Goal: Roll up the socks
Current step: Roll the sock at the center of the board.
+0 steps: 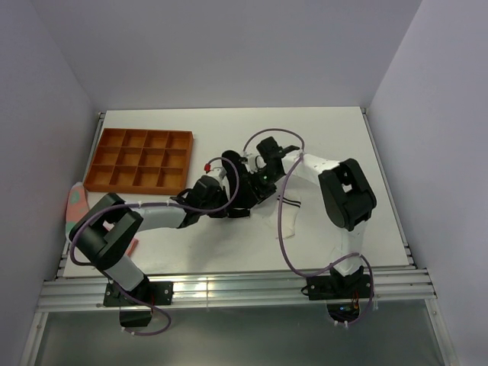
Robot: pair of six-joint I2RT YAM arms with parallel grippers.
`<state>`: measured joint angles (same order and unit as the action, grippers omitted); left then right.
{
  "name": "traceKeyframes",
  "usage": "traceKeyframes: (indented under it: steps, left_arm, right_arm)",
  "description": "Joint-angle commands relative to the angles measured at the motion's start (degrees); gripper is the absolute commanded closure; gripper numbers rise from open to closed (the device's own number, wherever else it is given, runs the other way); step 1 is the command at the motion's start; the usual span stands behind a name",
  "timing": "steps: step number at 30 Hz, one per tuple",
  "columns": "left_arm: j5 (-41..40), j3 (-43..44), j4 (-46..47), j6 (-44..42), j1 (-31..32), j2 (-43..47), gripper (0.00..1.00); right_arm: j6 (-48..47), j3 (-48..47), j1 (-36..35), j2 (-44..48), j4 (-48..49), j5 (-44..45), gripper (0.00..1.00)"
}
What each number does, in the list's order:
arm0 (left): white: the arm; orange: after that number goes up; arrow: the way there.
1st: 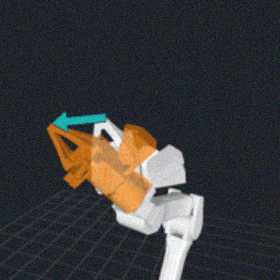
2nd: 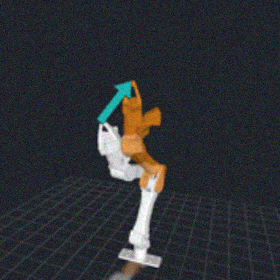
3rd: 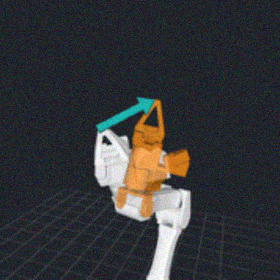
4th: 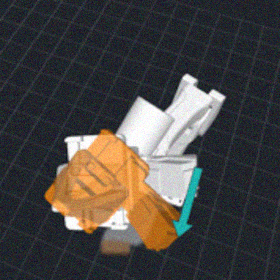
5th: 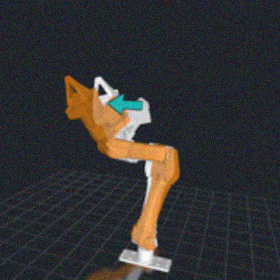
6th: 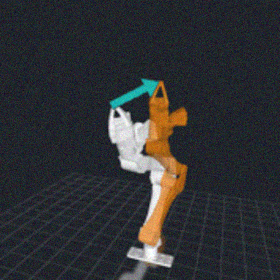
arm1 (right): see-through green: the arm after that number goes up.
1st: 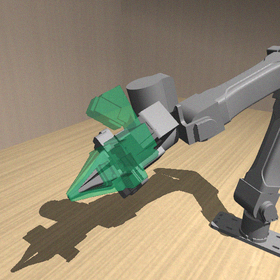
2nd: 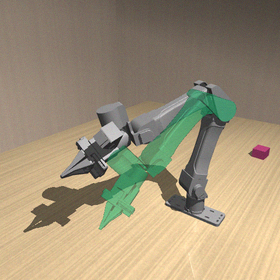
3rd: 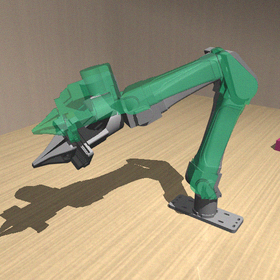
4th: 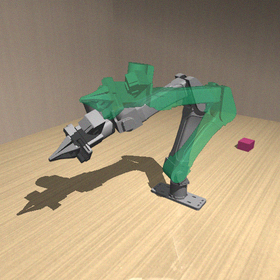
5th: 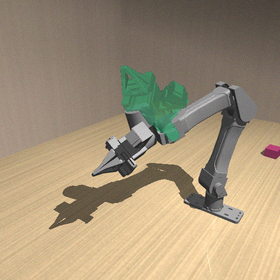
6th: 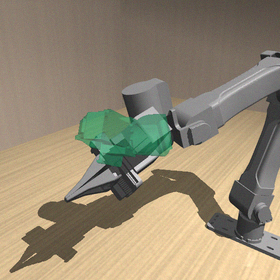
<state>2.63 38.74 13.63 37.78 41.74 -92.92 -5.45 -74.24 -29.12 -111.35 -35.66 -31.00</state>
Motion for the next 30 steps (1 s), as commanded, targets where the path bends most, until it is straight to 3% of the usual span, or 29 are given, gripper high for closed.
traceKeyframes:
  steps: [1, 6, 14, 24, 30]
  left_arm:
    - [-2.36, 3.34, -13.42, 0.71, 0.71, 1.17, 1.0]
    - [-2.2, 8.27, -22.05, -0.07, 0.72, 0.99, 1.0]
    - [-1.32, 13.99, -32.52, -0.95, 0.72, -1.38, 1.0]
    - [5.18, 17.86, -36.04, -2.1, 0.63, -6.48, 1.0]
    - [9.23, 17.16, -34.46, -2.1, -0.51, -8.68, 1.0]
  right_arm:
    - [-1.49, 0.15, 3.8, 5.61, 1.29, 1.3, 0.48]
    - [-4.12, 2.51, 7.5, 10.35, 2.7, -0.55, 0.48]
    - [-11.41, 11.12, 7.77, 19.76, 9.02, -4.4, 0.52]
    - [-15.91, 22.55, -4.09, 27.05, 23.78, -0.38, 0.58]
    - [-16.43, 21.6, -8.22, 26.37, 25.21, -0.11, 0.6]
